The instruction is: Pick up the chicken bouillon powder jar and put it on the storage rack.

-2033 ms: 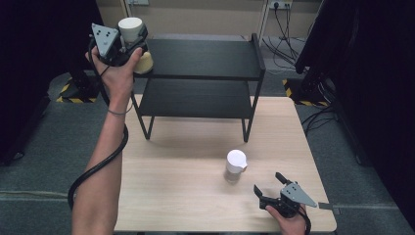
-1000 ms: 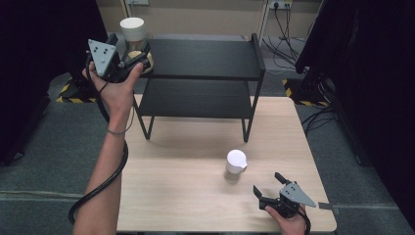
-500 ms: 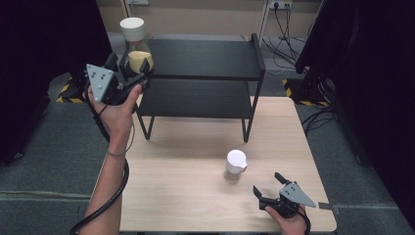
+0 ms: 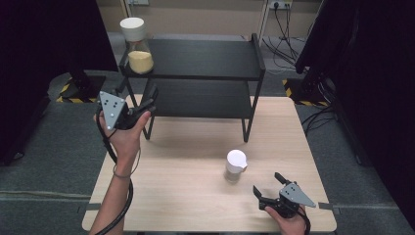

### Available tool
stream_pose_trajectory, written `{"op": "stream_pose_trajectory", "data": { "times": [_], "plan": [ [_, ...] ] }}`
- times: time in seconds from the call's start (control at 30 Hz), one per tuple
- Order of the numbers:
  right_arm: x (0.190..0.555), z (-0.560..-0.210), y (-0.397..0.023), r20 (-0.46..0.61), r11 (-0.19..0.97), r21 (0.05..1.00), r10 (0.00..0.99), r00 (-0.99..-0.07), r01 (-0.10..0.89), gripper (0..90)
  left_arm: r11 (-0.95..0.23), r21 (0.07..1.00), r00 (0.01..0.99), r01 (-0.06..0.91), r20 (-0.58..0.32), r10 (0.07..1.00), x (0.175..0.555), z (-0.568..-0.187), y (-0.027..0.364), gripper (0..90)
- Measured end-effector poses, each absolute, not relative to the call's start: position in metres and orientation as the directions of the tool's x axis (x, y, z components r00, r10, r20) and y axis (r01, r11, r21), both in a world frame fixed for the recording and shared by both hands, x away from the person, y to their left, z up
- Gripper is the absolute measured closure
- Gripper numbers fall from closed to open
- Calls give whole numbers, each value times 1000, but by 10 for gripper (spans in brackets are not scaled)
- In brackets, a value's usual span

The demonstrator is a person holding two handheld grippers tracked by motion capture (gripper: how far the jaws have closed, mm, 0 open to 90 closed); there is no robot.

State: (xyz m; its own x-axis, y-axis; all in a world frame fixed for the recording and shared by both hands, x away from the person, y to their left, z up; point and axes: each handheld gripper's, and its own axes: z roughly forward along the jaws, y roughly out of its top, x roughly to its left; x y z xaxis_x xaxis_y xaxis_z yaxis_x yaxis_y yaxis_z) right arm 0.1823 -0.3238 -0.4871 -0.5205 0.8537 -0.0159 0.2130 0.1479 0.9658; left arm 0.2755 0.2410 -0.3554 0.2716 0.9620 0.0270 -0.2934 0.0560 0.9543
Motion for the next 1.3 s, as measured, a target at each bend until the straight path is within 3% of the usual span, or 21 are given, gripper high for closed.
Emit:
{"op": "stream_pose_trajectory", "data": {
  "times": [0.63, 1.3],
  "plan": [
    [183, -486, -323, -16, 150, 965, 854, -520, 217, 42, 48, 976, 311, -212, 21, 950, 250, -435, 232, 98],
    [183, -486, -323, -20, 155, 964, 854, -521, 217, 42, 65, 998, 364, 15, -66, 929, 231, -507, 261, 87]
  ]
}}
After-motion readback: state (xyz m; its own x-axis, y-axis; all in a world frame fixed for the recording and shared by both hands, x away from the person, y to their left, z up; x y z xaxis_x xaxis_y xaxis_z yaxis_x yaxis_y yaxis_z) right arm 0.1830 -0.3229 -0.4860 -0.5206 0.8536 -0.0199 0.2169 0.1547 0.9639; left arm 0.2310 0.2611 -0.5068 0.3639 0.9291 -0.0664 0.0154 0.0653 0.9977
